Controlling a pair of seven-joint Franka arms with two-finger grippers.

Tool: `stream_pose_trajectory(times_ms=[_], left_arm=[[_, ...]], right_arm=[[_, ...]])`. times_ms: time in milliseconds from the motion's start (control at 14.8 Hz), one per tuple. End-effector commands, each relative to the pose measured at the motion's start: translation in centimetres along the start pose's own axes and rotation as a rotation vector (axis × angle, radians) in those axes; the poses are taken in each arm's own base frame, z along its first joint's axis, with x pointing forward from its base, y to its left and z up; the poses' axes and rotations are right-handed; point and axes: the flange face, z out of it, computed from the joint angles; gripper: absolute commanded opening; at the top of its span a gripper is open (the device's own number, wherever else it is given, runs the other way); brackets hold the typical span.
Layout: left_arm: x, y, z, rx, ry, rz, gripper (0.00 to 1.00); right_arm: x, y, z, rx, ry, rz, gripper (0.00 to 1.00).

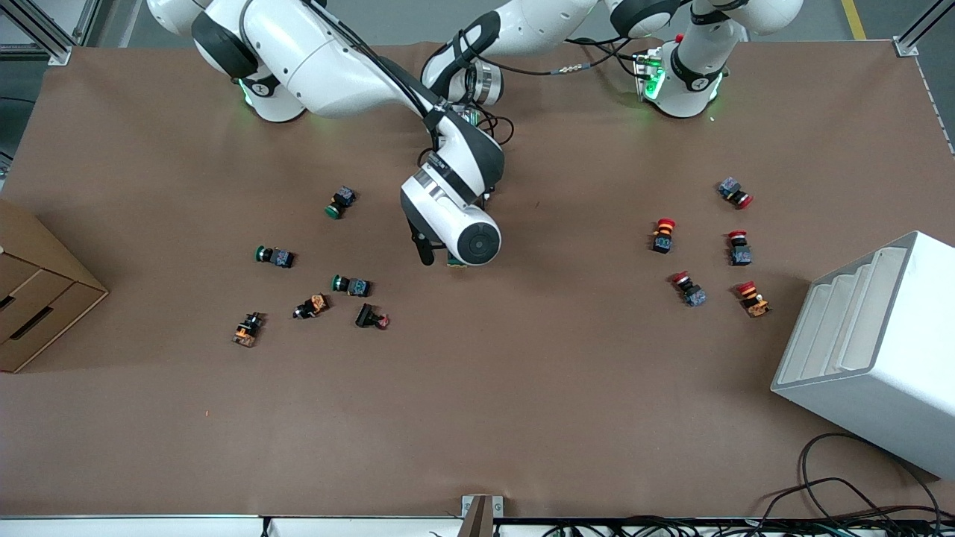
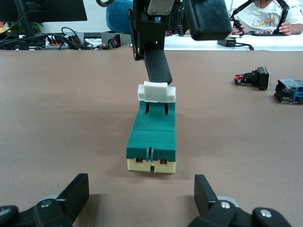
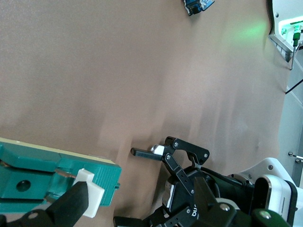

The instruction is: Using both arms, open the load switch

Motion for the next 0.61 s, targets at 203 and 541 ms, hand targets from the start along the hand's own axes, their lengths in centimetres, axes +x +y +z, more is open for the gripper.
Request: stream_pose_trajectory(times_ms=[203,541], left_arm=[[0.23,0.73,0.57,-0.001,0.023,-0.017,0.99],[0.43,0.67,0.77,0.002,0.024,-0.018,0.99]], right_arm=[[-0.85,0.22,0.81,0.012,0.019,-0.019,1.00],[-1.03,0.33,0.89,0.009,0.022,-0.017,1.00]])
